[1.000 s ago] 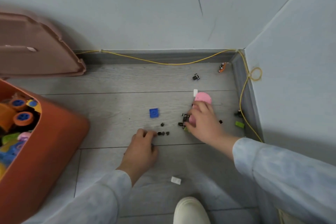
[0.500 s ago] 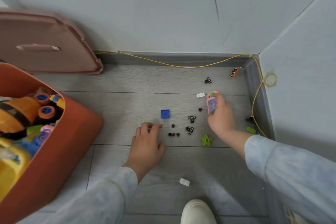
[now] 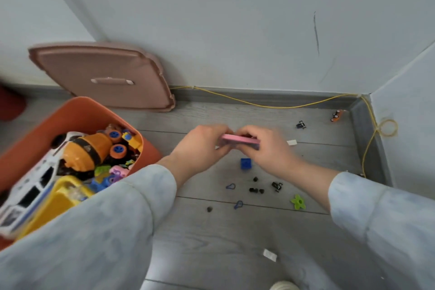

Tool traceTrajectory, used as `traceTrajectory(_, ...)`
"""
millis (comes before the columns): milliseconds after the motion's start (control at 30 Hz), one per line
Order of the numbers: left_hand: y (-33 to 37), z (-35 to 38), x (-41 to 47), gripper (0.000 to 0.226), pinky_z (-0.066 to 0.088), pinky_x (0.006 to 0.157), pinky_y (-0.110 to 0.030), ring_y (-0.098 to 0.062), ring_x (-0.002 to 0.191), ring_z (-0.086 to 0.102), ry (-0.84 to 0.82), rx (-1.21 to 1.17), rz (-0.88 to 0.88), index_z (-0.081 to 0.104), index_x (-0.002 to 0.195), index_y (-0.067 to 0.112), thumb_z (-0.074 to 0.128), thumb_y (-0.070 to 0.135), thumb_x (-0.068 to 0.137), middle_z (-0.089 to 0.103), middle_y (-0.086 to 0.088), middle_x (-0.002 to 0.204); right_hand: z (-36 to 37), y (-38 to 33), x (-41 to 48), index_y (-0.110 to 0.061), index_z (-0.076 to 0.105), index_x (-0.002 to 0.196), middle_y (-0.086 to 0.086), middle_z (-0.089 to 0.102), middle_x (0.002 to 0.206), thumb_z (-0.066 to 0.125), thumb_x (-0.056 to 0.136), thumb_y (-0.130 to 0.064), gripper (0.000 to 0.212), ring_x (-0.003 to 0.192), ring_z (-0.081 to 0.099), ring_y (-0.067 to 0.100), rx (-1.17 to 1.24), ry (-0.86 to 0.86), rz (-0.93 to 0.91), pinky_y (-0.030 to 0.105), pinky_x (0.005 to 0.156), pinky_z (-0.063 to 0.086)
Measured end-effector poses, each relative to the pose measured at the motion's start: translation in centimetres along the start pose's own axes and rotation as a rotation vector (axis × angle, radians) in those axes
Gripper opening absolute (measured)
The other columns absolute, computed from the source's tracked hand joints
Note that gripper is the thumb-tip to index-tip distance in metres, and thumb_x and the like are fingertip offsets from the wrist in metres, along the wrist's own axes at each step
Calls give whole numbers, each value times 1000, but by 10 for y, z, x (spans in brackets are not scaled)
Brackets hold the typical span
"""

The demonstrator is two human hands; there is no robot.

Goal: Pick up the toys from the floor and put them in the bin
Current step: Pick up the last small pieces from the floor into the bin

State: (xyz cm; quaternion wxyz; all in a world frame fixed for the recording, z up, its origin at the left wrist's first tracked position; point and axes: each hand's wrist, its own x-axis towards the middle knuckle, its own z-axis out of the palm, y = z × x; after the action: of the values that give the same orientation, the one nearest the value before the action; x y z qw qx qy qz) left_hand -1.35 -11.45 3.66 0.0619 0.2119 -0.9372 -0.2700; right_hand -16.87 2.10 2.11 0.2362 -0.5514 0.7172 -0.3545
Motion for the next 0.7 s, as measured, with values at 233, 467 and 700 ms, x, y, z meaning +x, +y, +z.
traceTrajectory(233, -25, -83, -37, 19, 34, 69, -24, -27, 88, 63, 175, 75, -153, 65, 108, 16, 68, 27, 92, 70, -5, 93, 0, -1, 24, -25, 55, 128, -10, 53, 114, 72, 83, -50, 54, 96, 55, 0, -26, 130, 70, 15, 77, 46)
traceTrajectory(467, -47, -144, -88, 11, 35, 56, -4, 9, 63, 51, 682, -6, -591, 54, 91, 23, 62, 30, 94, 54, 16, 73, 14, 8, 15, -33, 49, 133, -10, 47, 124, 54, 83, -66, 60, 102, 54, 1, -39, 17, 183, 35, 86, 54)
traceTrajectory(700, -77, -149, -150, 8, 44, 49, -16, -5, 67, 63, 603, -132, -887, 64, 87, 26, 60, 21, 82, 68, 3, 79, 25, 8, 18, -26, 54, 132, -6, 45, 125, 64, 89, -46, 49, 105, 55, 13, -56, -52, 224, 33, 91, 46)
